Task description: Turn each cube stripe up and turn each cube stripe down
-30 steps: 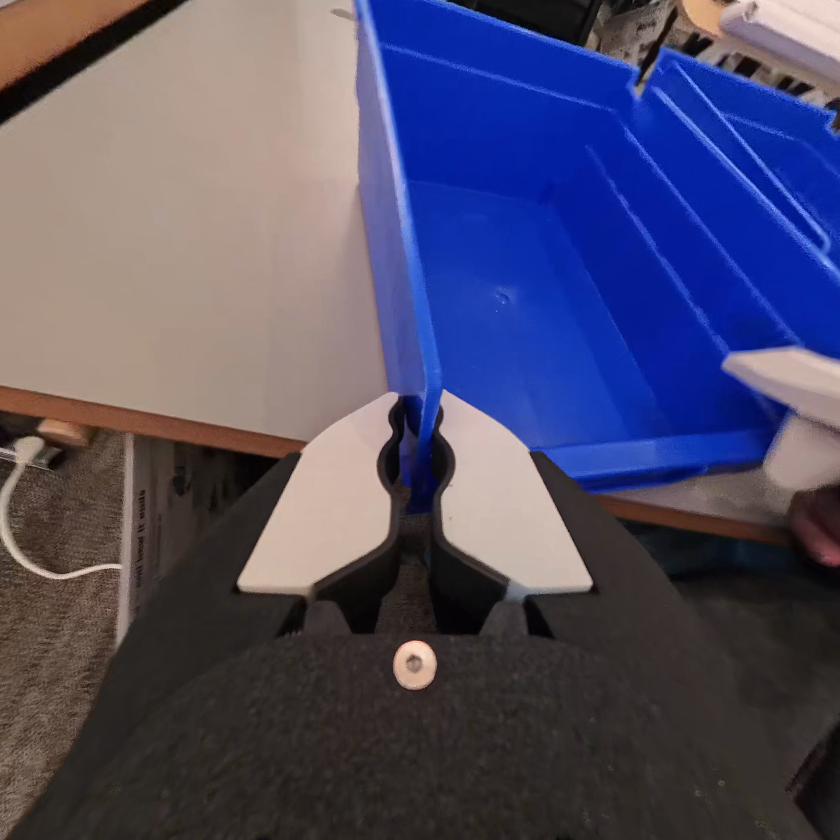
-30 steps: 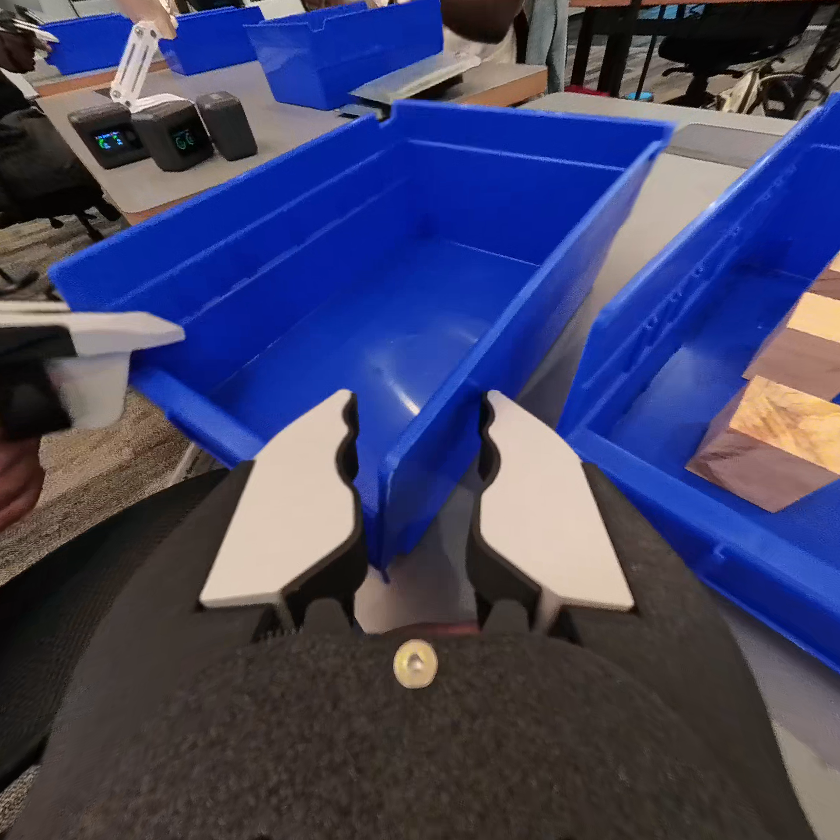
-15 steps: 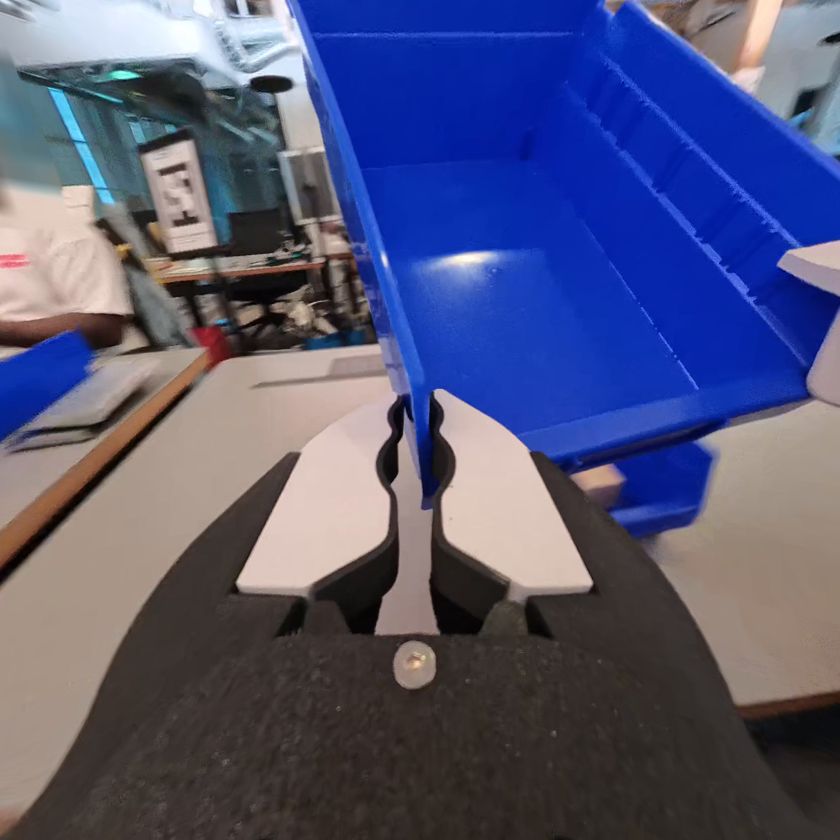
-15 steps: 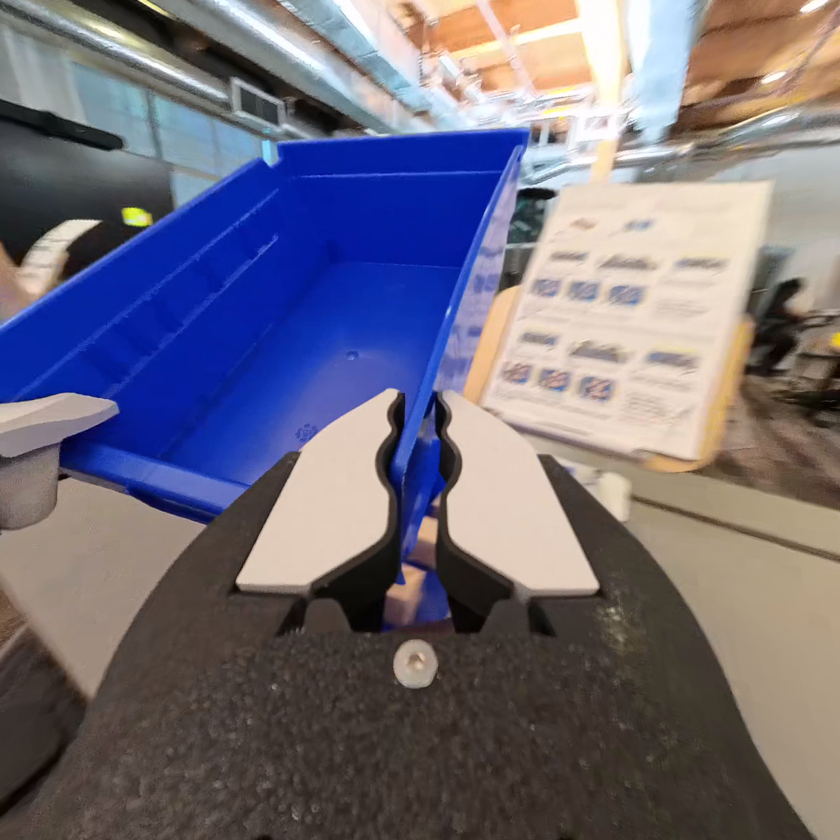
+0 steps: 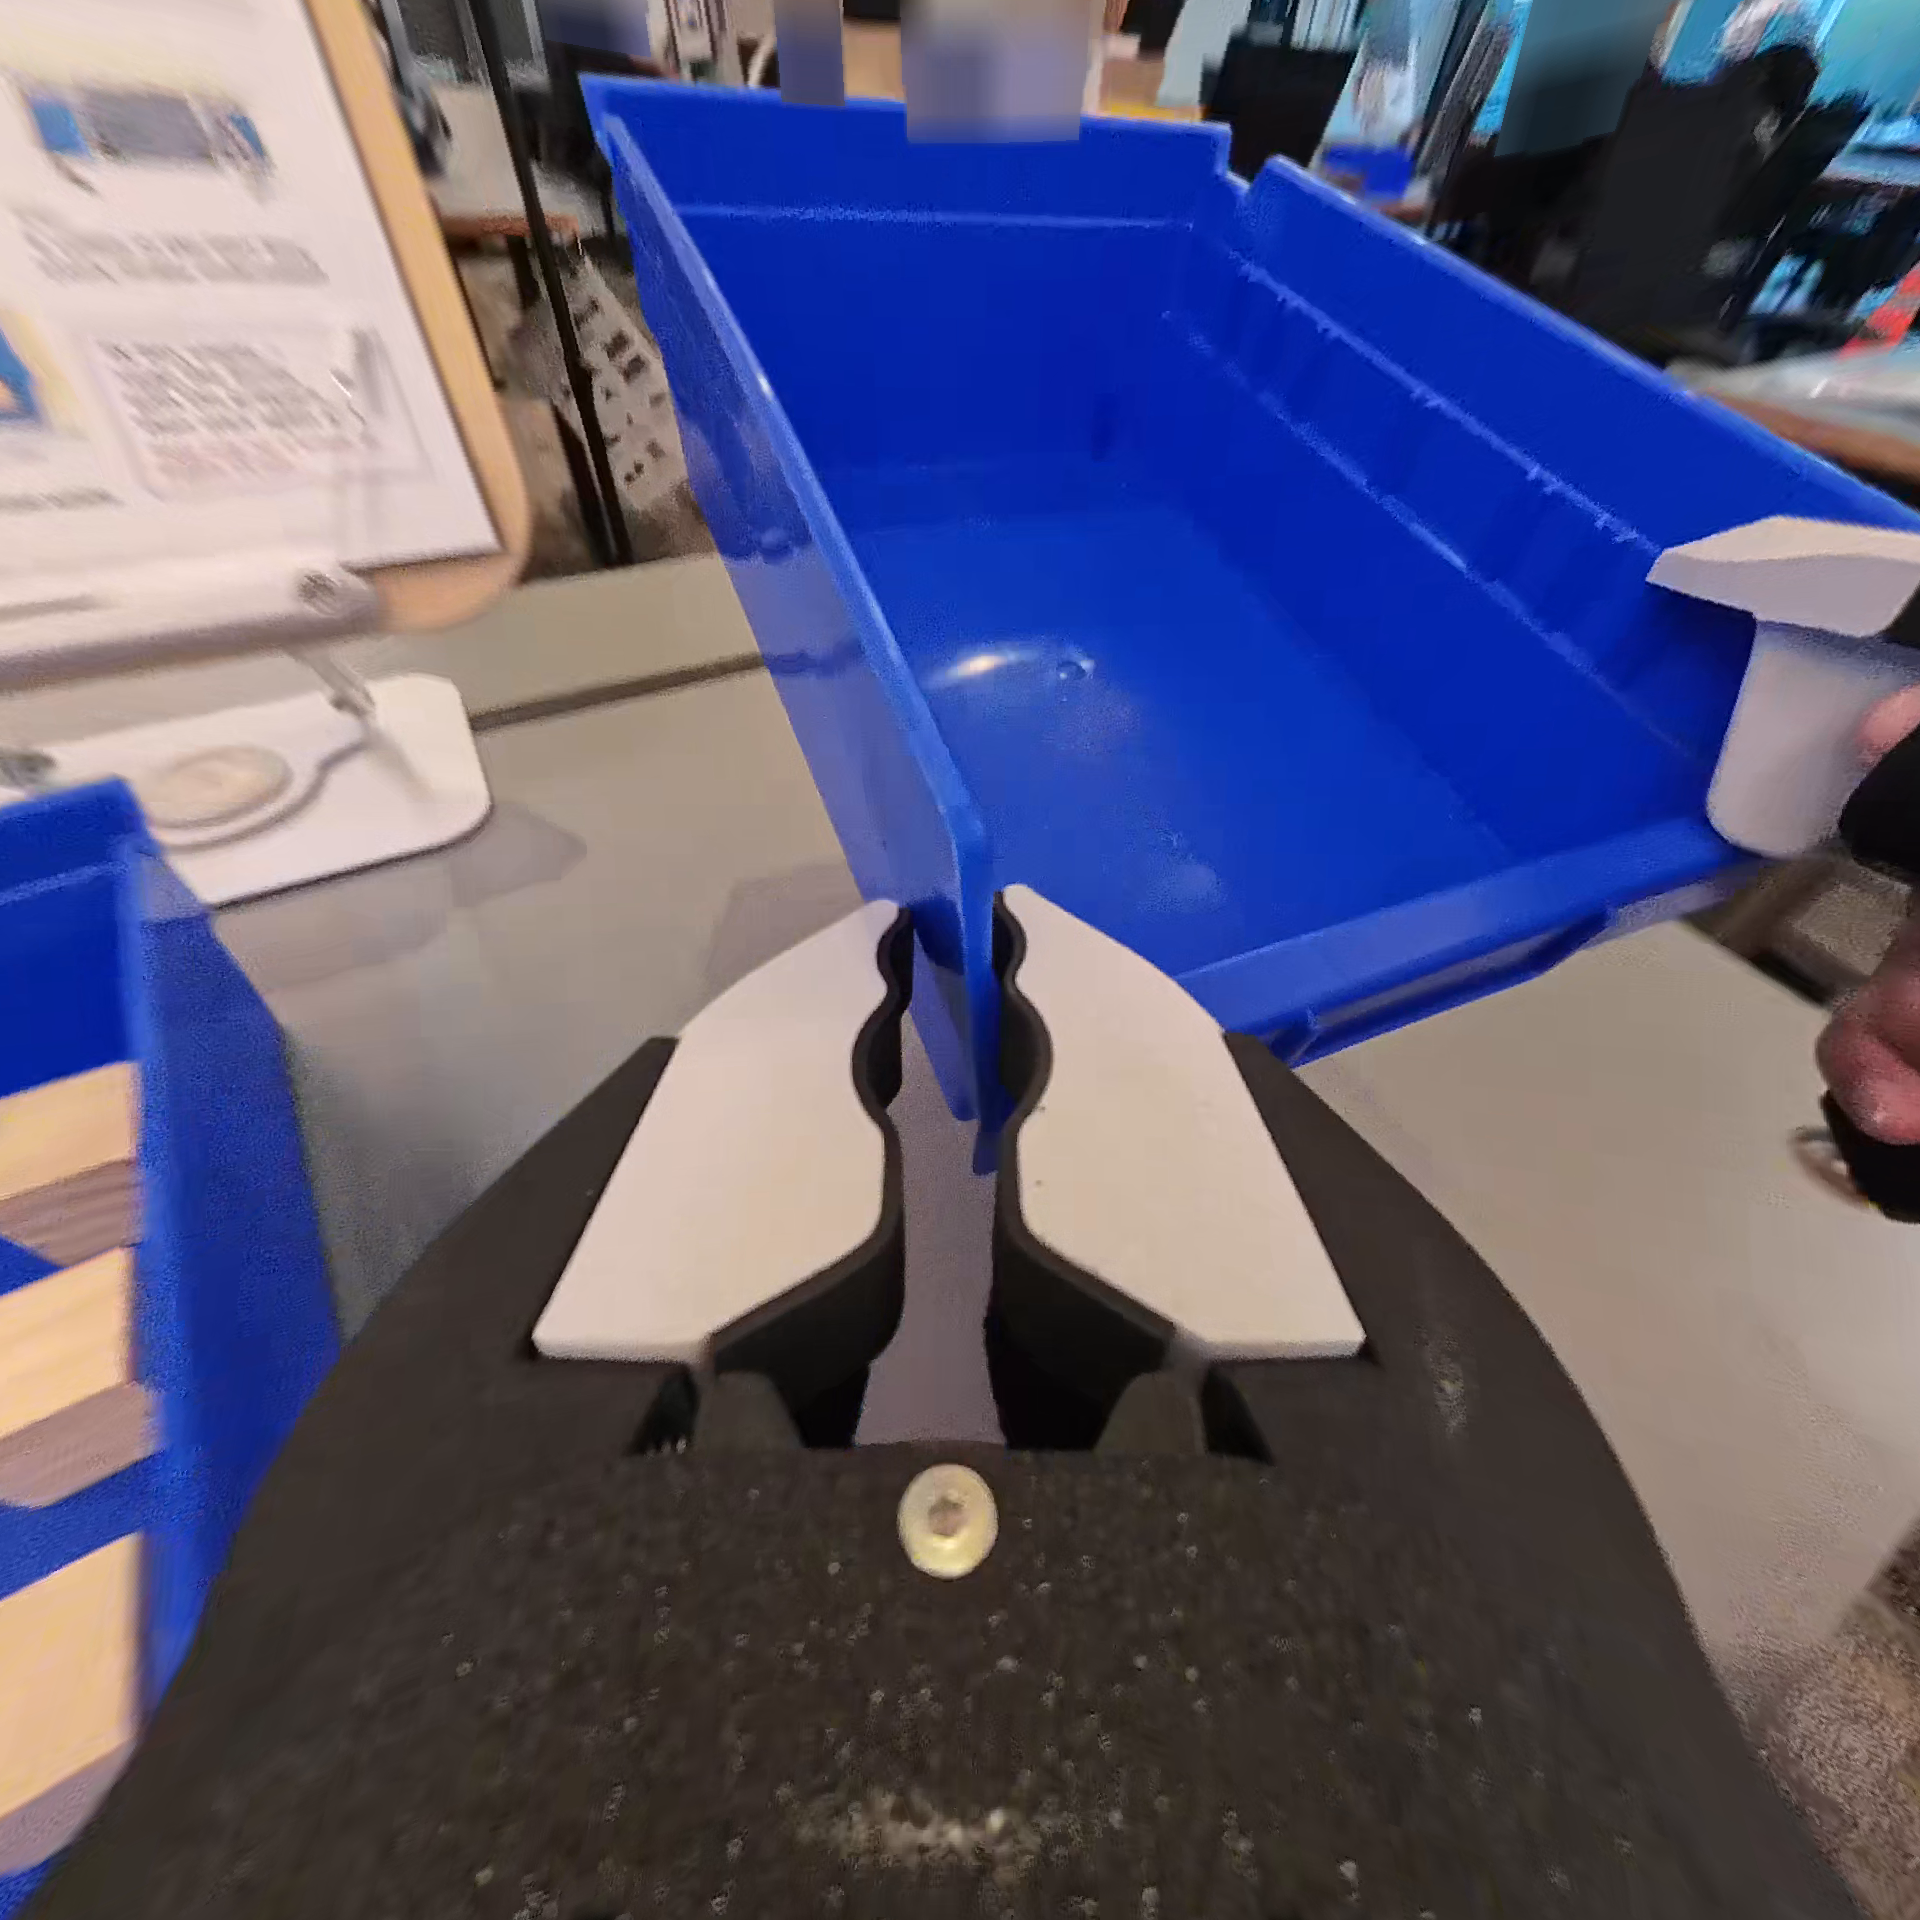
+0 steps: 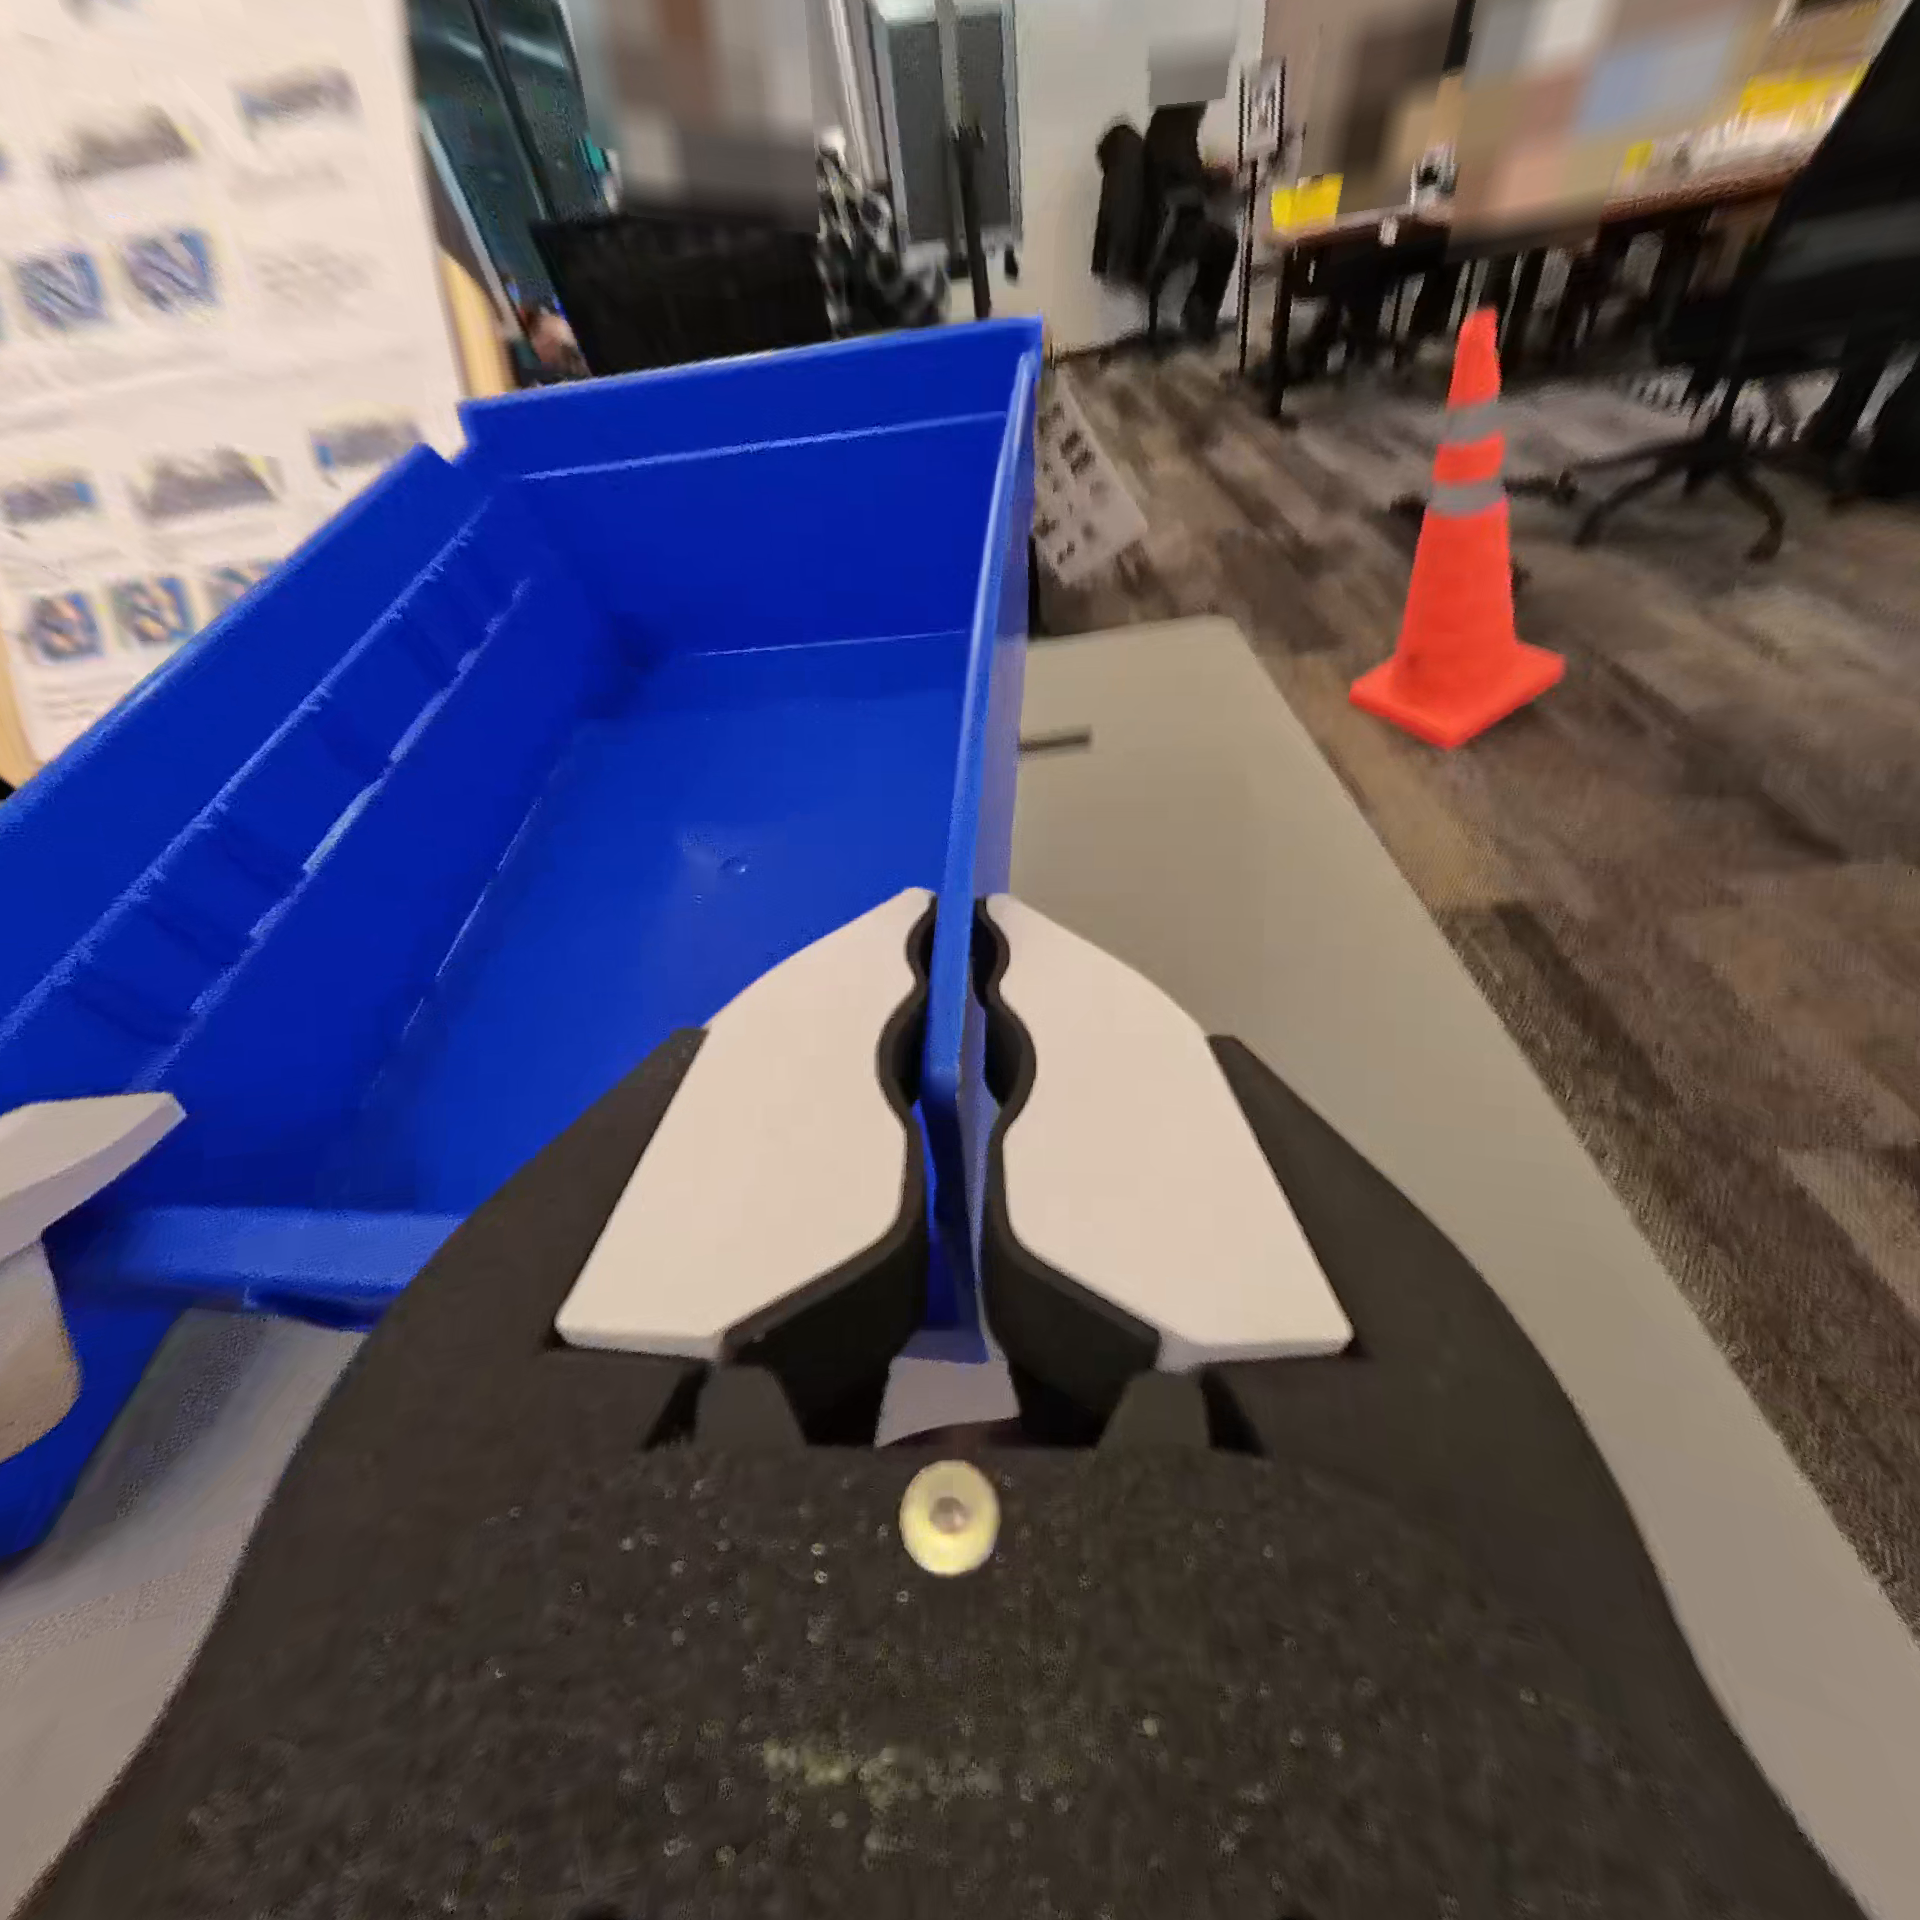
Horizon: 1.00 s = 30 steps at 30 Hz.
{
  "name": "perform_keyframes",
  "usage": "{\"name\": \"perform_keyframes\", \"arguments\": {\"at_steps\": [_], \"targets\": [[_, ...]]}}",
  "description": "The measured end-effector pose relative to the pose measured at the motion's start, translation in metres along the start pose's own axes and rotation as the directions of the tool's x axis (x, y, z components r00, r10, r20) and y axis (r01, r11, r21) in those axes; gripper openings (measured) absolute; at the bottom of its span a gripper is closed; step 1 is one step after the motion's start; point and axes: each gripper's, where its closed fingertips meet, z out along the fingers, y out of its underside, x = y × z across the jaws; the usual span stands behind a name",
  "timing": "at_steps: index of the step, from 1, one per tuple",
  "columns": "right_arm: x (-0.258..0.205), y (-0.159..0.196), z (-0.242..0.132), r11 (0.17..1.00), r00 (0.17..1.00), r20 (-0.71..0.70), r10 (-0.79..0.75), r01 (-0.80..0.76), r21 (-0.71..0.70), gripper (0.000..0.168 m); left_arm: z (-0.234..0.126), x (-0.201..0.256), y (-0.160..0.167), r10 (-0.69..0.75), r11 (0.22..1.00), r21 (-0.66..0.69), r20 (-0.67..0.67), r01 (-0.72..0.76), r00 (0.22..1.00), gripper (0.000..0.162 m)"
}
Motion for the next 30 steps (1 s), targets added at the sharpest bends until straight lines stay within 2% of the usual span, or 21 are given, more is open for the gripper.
{"name": "perform_keyframes", "arguments": {"at_steps": [6,11,13,15,17,18,21,23,25,27,29,30], "targets": [[0.051,0.082,0.042,0.974,0.990,-0.005,0.141,-0.140,-0.179,0.004,0.049,0.020,0.062,-0.002,0.989,-0.147,-0.025,-0.002,1.000,0.014],[0.066,0.094,0.052,0.969,0.984,0.006,0.176,-0.172,-0.176,0.006,0.055,0.039,0.101,-0.035,0.967,-0.254,-0.151,-0.004,0.988,0.021],[0.066,0.093,0.049,0.970,0.984,0.004,0.176,-0.172,-0.172,0.007,0.033,0.043,0.089,-0.055,0.972,-0.236,-0.225,0.001,0.973,0.039],[0.065,0.081,0.043,0.979,0.986,-0.003,0.165,-0.165,-0.120,0.024,-0.007,0.038,0.072,-0.044,0.977,-0.214,-0.301,-0.023,0.952,0.055],[0.061,0.054,0.029,0.991,0.991,-0.018,0.130,-0.131,-0.039,0.030,-0.057,0.012,0.052,-0.012,0.987,-0.158,-0.334,-0.043,0.943,0.059],[0.053,0.037,0.022,0.994,0.994,-0.005,0.110,-0.110,0.016,0.032,-0.079,-0.013,0.044,0.018,0.991,-0.124,-0.297,-0.057,0.955,0.059],[-0.016,-0.011,0.004,0.993,0.981,0.196,0.002,-0.025,0.117,0.035,-0.131,-0.123,0.040,0.125,0.988,-0.086,-0.038,-0.128,0.991,0.058],[-0.088,-0.020,-0.005,0.993,0.917,0.386,-0.096,0.059,0.106,0.037,-0.160,-0.205,0.053,0.153,0.986,-0.098,0.177,-0.137,0.972,0.058],[-0.164,-0.014,-0.015,0.986,0.817,0.552,-0.166,0.133,0.100,0.042,-0.180,-0.266,0.077,0.077,0.994,-0.099,0.300,-0.050,0.951,0.060],[-0.238,0.010,-0.021,0.979,0.707,0.680,-0.194,0.187,0.085,0.047,-0.184,-0.296,0.108,-0.065,0.992,-0.086,0.311,0.096,0.948,0.064],[-0.296,0.050,-0.017,0.970,0.642,0.741,-0.196,0.238,0.051,0.063,-0.175,-0.293,0.123,-0.213,0.970,-0.077,0.203,0.233,0.956,0.064],[-0.318,0.075,-0.013,0.966,0.633,0.754,-0.177,0.260,0.008,0.070,-0.171,-0.290,0.123,-0.238,0.964,-0.077,0.159,0.253,0.958,0.061]]}}
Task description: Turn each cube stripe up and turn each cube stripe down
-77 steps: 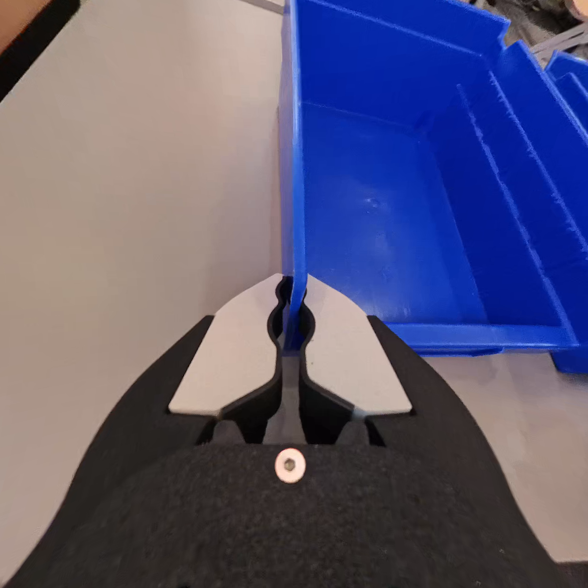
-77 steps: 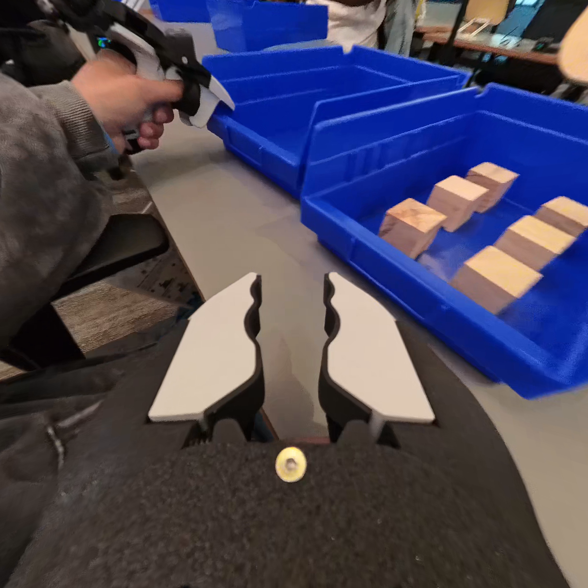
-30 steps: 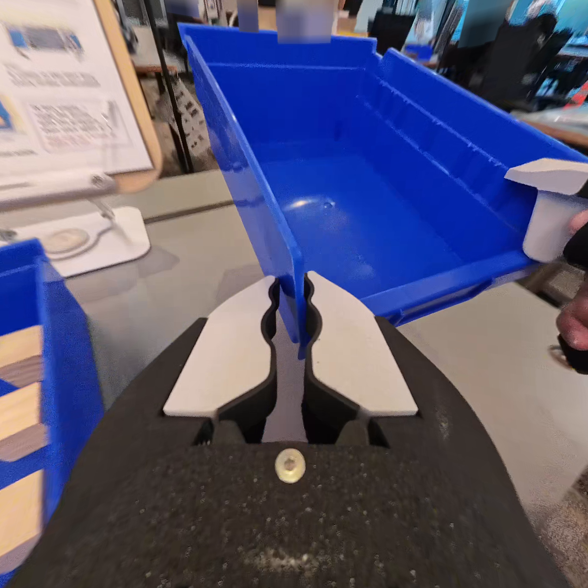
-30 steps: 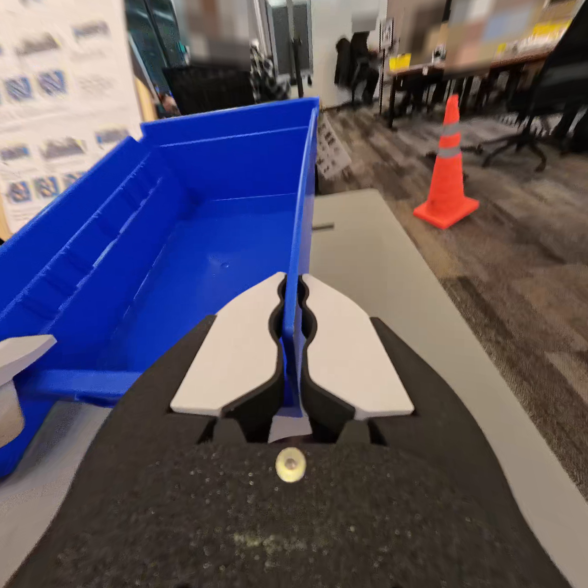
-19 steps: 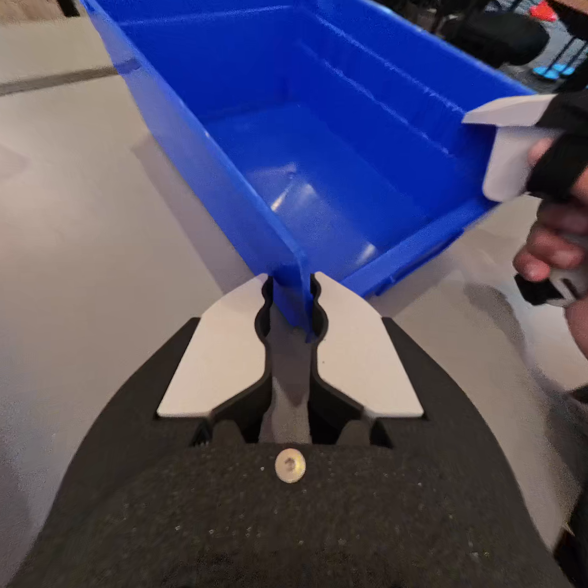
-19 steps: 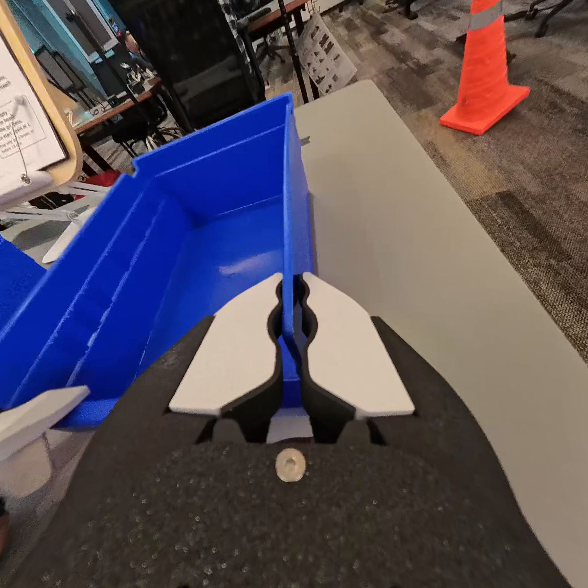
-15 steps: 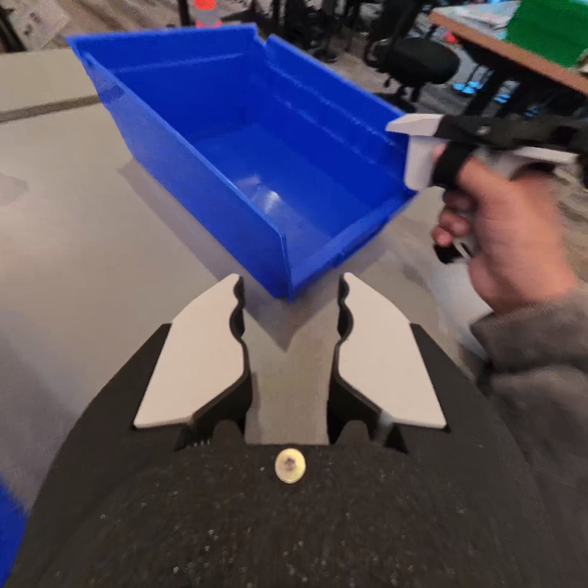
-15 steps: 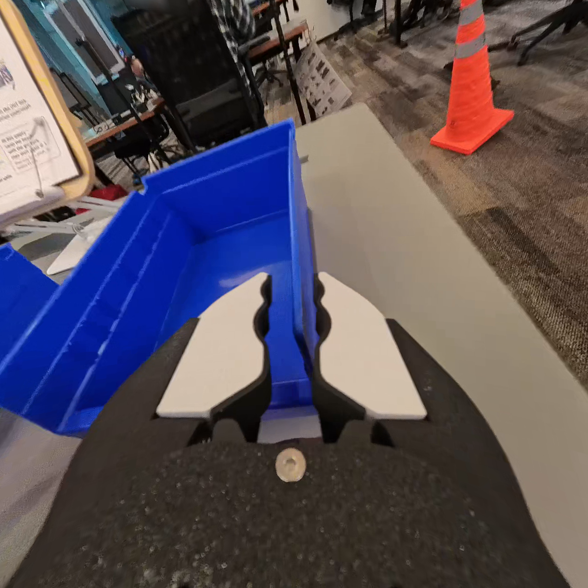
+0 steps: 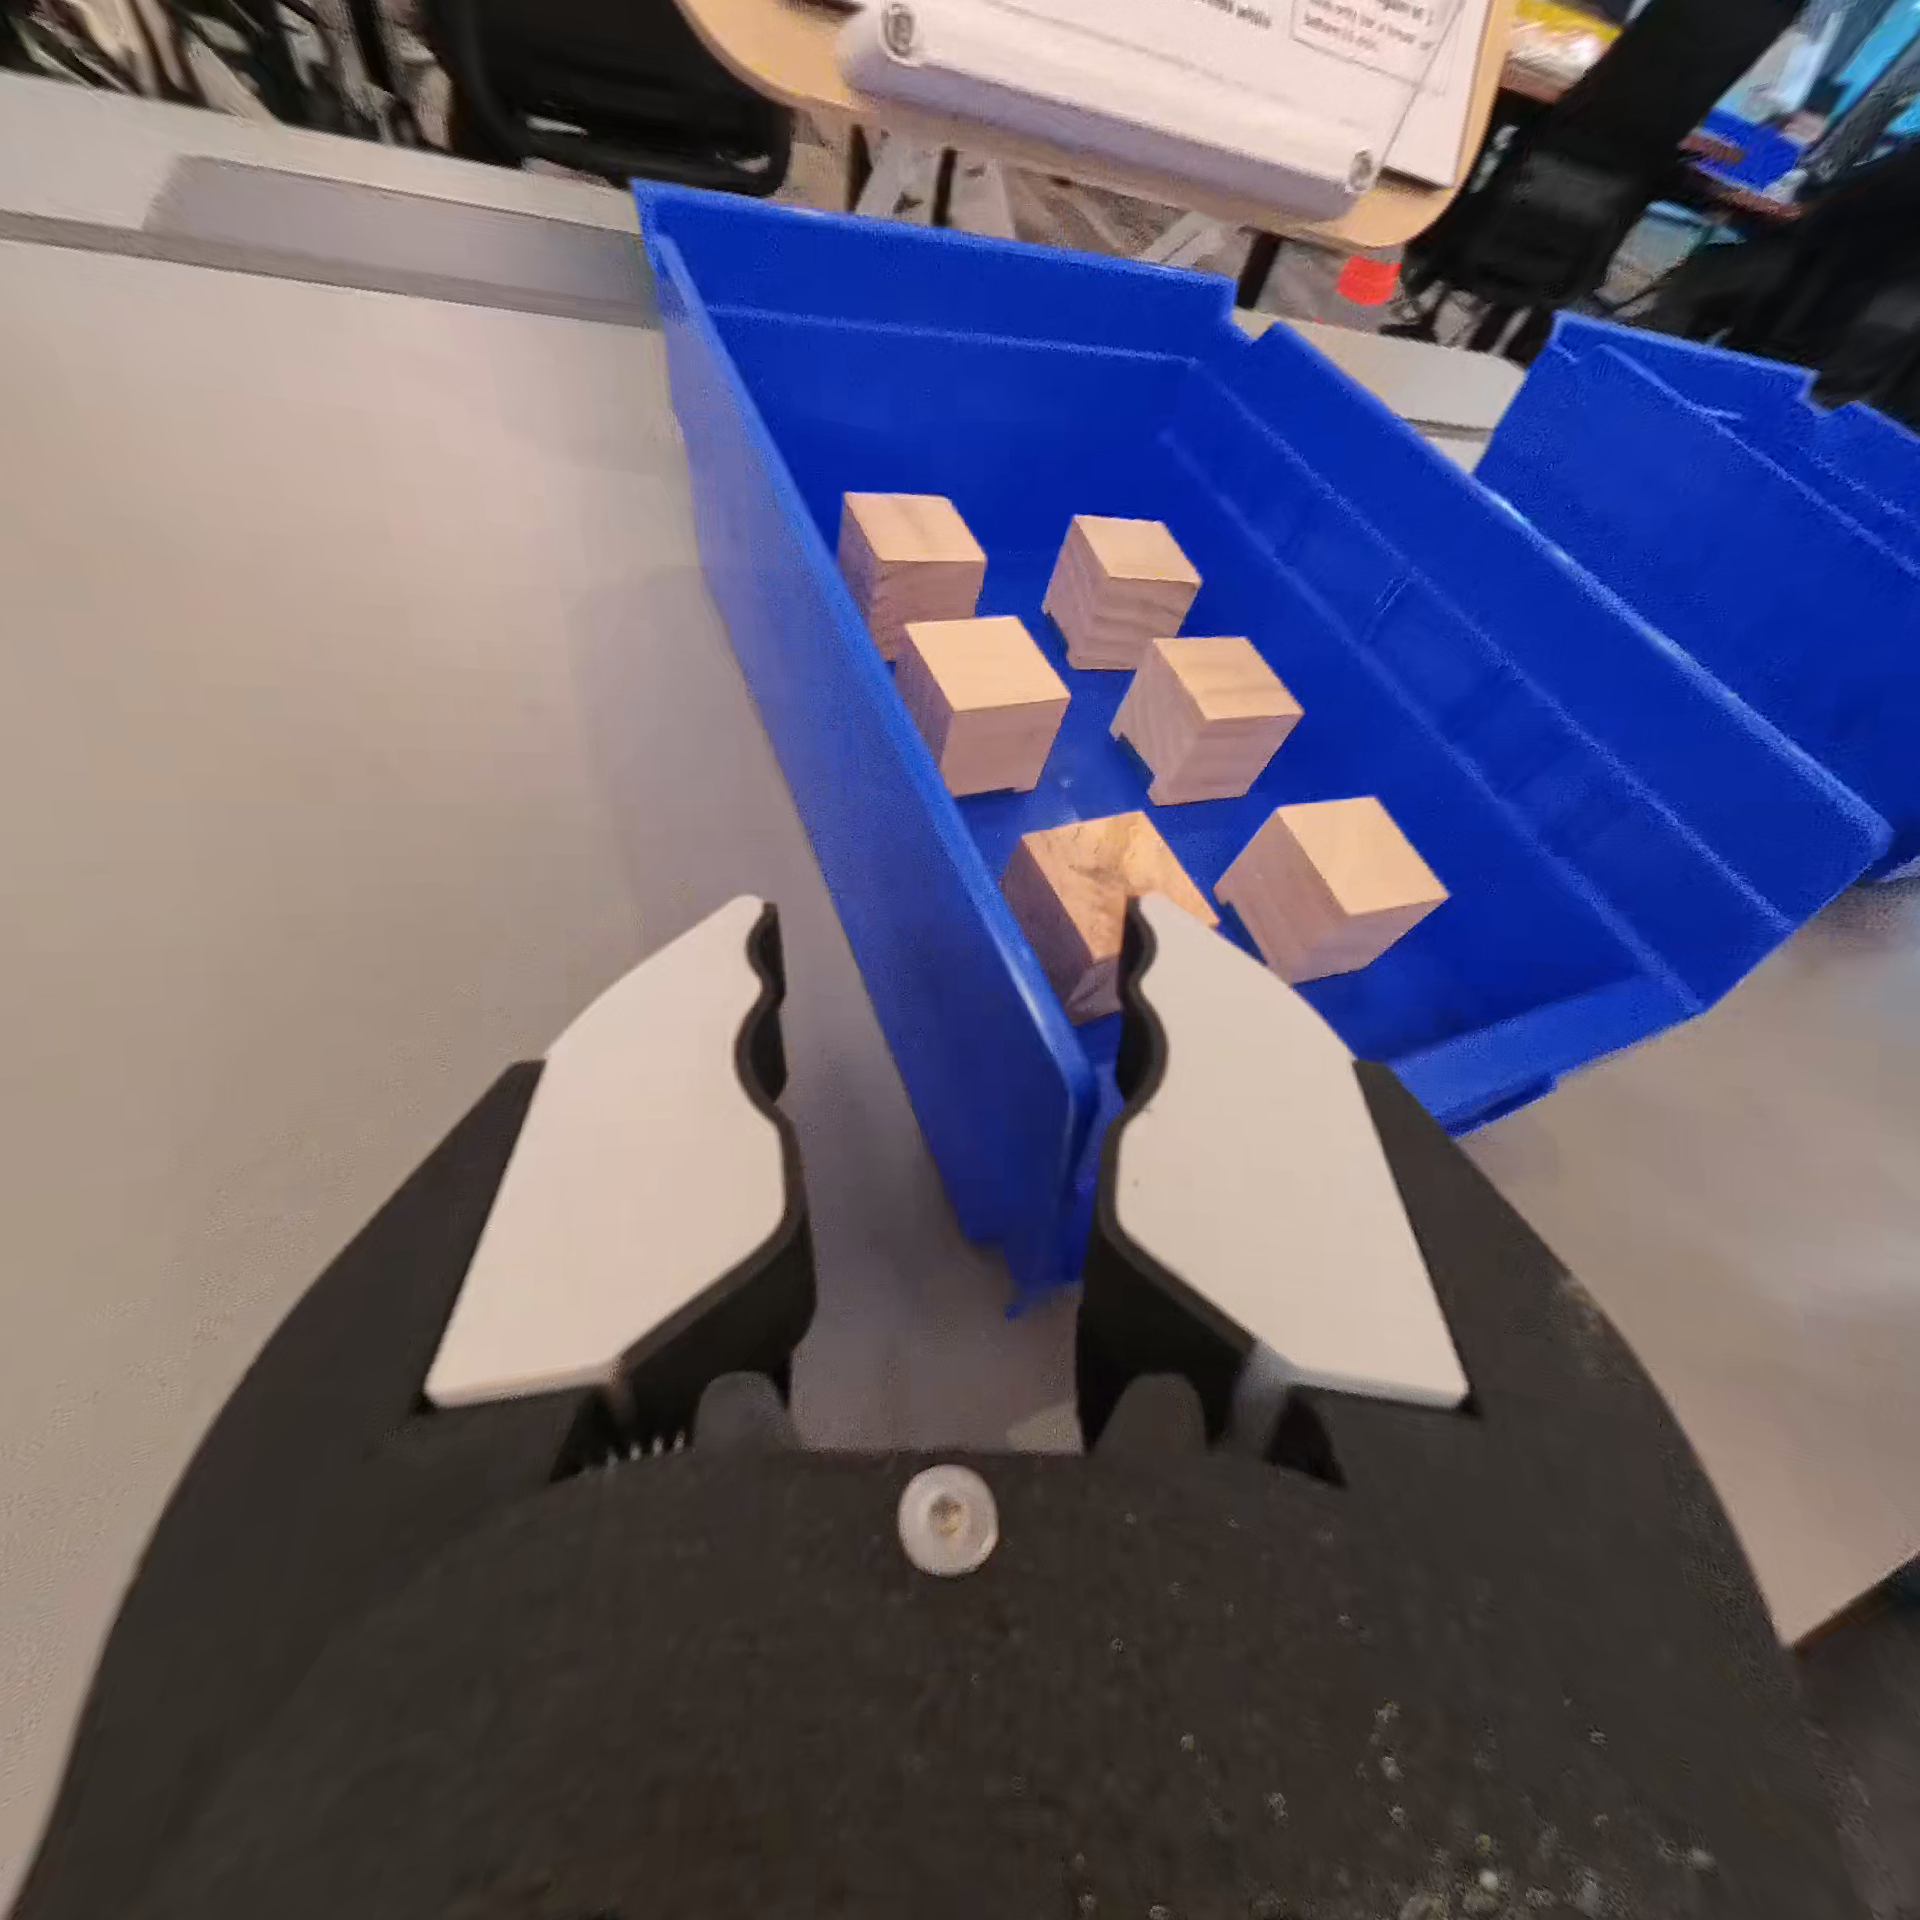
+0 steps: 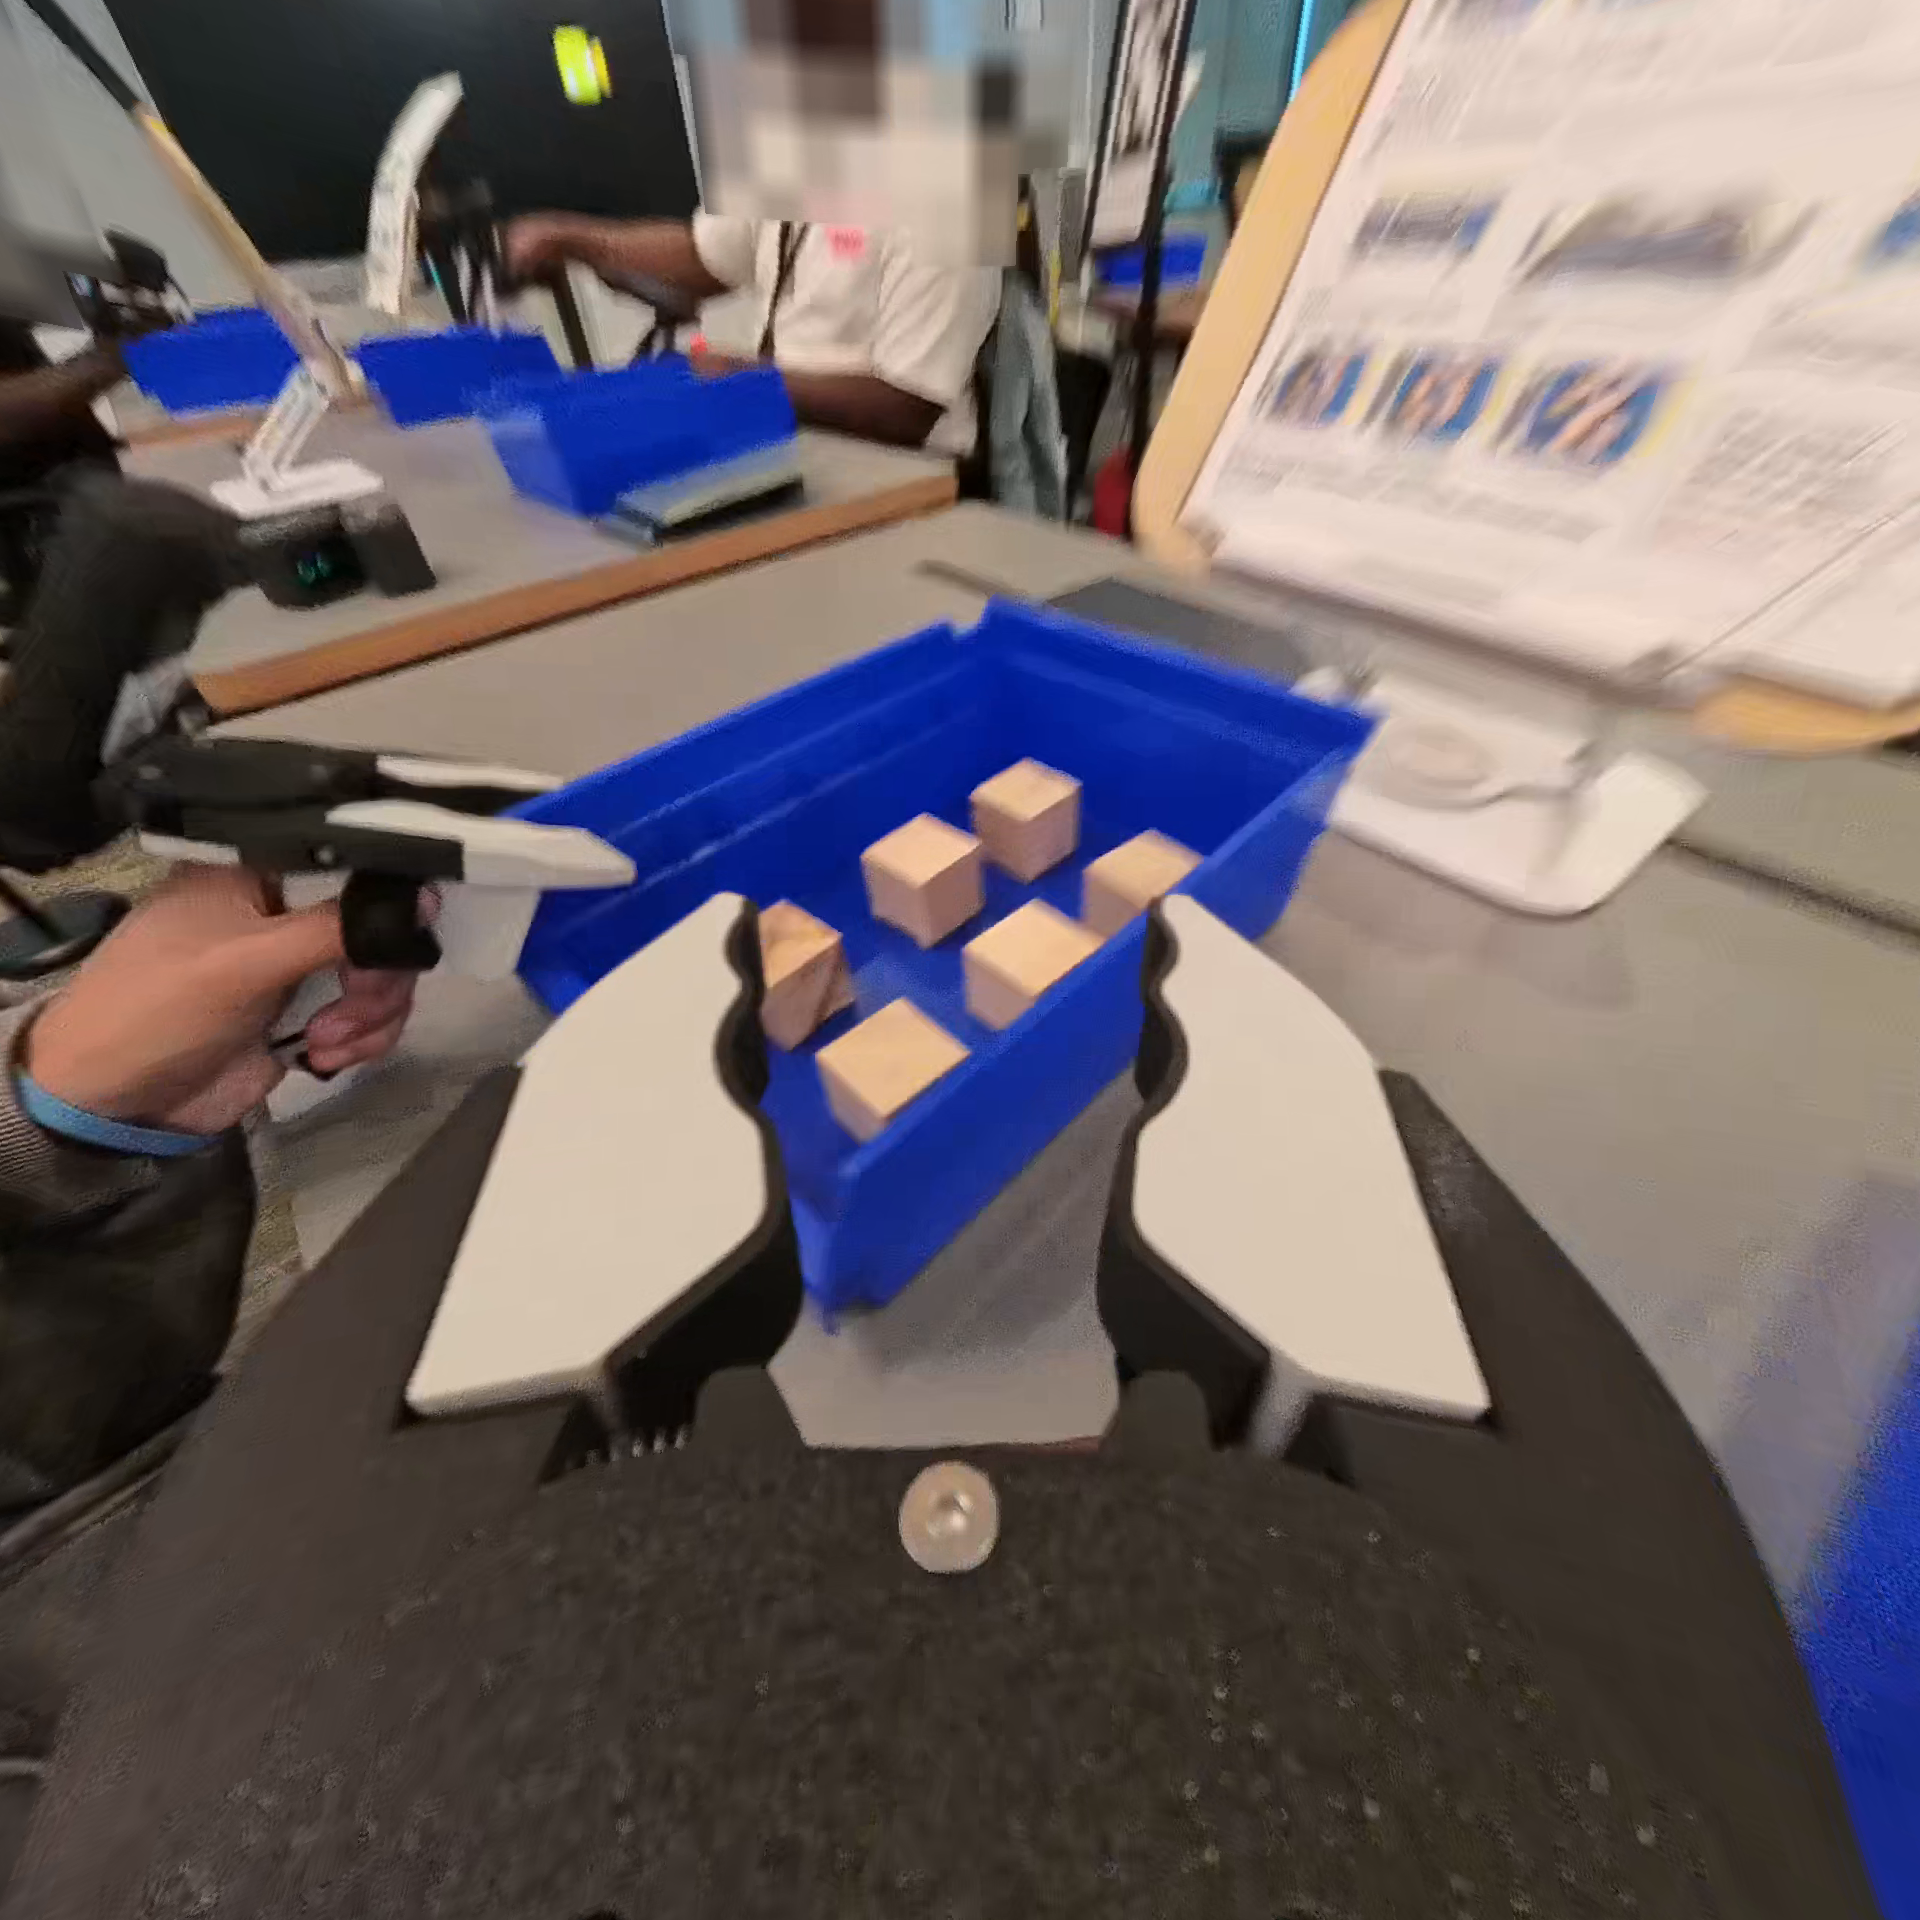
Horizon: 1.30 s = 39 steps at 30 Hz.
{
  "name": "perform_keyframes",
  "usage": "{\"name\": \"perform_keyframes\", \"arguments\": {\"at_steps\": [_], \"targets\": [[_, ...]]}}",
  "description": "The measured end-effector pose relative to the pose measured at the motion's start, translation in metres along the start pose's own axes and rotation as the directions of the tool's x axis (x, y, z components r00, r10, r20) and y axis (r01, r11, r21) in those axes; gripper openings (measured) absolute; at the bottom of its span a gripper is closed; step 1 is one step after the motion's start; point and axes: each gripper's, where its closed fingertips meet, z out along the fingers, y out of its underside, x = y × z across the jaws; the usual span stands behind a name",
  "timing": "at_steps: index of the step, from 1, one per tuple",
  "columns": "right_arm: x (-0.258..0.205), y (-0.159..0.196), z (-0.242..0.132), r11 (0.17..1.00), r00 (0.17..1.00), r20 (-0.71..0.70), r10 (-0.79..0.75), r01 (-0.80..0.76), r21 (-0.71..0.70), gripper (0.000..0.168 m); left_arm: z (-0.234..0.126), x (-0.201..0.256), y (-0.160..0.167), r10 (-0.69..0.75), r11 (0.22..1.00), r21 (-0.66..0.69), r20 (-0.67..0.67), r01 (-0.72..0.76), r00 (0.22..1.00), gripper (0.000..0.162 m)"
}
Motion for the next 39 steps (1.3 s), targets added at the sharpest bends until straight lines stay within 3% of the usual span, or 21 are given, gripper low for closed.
{"name": "perform_keyframes", "arguments": {"at_steps": [3,5,7,10,13,18,23,26,30,36,39], "targets": [[-0.007,0.050,0.035,0.988,0.978,-0.169,0.123,-0.136,-0.068,0.074,0.010,-0.001,-0.007,0.038,0.999,0.037,0.005,-0.038,0.999,0.058],[0.001,0.077,0.036,0.981,0.939,-0.303,0.160,-0.186,-0.057,0.068,0.015,0.005,-0.005,0.065,0.998,0.020,0.001,-0.065,0.998,0.042],[-0.006,0.099,0.043,0.970,0.935,-0.300,0.191,-0.227,-0.087,0.054,0.018,0.007,-0.006,0.071,0.997,0.020,0.018,-0.071,0.997,0.042],[-0.007,0.095,0.049,0.964,0.918,-0.327,0.224,-0.258,-0.066,0.031,0.017,0.000,-0.007,0.057,0.998,0.010,0.105,-0.058,0.993,0.025],[-0.013,0.092,0.057,0.956,0.900,-0.359,0.248,-0.287,-0.060,0.024,0.008,-0.021,-0.013,0.135,0.990,-0.010,0.278,-0.137,0.951,0.005],[-0.048,0.076,0.095,0.937,0.864,-0.375,0.335,-0.346,0.041,0.014,-0.024,-0.068,-0.047,0.135,0.984,0.062,0.370,-0.169,0.919,0.003],[-0.104,0.050,0.174,0.956,0.896,-0.342,0.284,-0.294,0.024,0.012,-0.068,-0.155,-0.071,0.094,0.973,0.144,0.459,-0.179,0.883,0.003],[-0.130,0.047,0.218,0.966,0.897,-0.375,0.233,-0.259,-0.017,0.010,-0.081,-0.206,-0.071,0.064,0.974,0.163,0.475,-0.159,0.878,0.003],[-0.143,0.053,0.254,0.962,0.874,-0.433,0.221,-0.267,-0.049,0.009,-0.071,-0.249,-0.065,0.053,0.981,0.144,0.434,-0.127,0.899,0.003],[-0.152,0.057,0.265,0.968,0.887,-0.412,0.206,-0.248,-0.048,0.016,-0.052,-0.269,-0.049,0.019,0.994,0.092,0.334,-0.053,0.942,0.004],[-0.149,0.057,0.268,0.966,0.901,-0.375,0.218,-0.254,-0.049,0.018,-0.052,-0.270,-0.049,0.010,0.995,0.091,0.357,-0.045,0.934,0.004]]}}
